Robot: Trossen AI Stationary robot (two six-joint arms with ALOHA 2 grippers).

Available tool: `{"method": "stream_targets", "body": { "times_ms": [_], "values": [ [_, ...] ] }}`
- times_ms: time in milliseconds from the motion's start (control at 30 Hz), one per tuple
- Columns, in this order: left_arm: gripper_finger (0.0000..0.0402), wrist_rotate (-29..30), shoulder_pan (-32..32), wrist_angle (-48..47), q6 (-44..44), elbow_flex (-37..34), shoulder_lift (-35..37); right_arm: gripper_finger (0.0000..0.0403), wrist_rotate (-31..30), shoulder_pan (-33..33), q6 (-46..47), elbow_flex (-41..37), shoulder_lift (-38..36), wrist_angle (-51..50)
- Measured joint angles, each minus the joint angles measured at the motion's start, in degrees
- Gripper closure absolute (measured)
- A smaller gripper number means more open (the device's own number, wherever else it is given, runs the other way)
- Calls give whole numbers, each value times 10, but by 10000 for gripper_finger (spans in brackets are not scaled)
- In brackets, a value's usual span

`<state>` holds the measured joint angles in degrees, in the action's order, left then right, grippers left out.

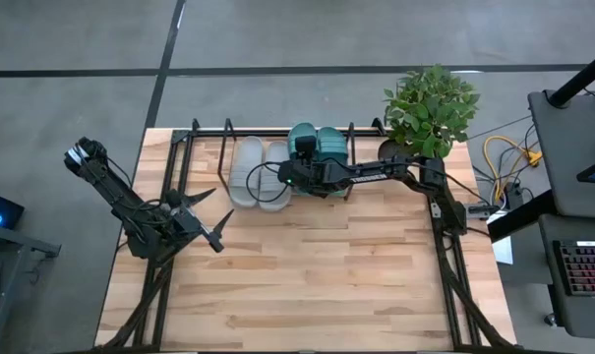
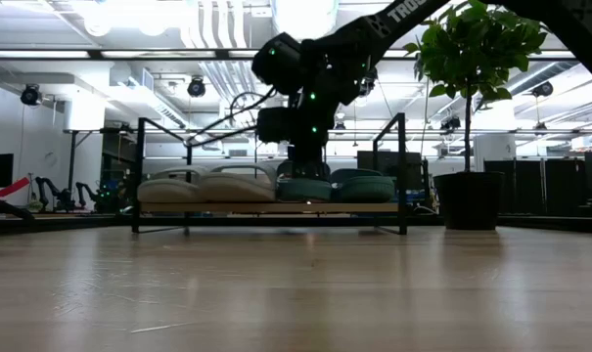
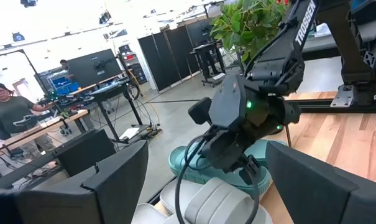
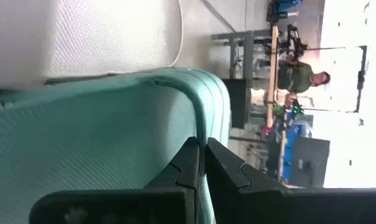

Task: Pick and place slides into the shelf
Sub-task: Put the left green slide on the shelf

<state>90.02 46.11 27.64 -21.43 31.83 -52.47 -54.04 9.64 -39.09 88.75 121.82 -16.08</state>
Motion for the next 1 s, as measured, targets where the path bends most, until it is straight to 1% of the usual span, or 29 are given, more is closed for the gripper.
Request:
{"method": "stream_targets", "body": {
  "times_ms": [167,333,467,633,767,1000],
  "values": [
    [93,0,0,-1,0,0,0,392,-11,-2,-1,0,10,0],
    [93,0,0,-1,0,0,0,392,-9,-5,9,0,12,0],
    [93,0,0,-1,0,0,0,381,-3,-10,8,0,5,-1],
    [93,0,0,-1,0,-1,0,351,4,-21,7,0,-2,-6],
    [93,0,0,-1,0,-1,0,321,14,-27,17,11,-2,-34],
    [93,0,0,-1,0,-1,0,269,24,-29,101,45,-3,-124]
  ]
}}
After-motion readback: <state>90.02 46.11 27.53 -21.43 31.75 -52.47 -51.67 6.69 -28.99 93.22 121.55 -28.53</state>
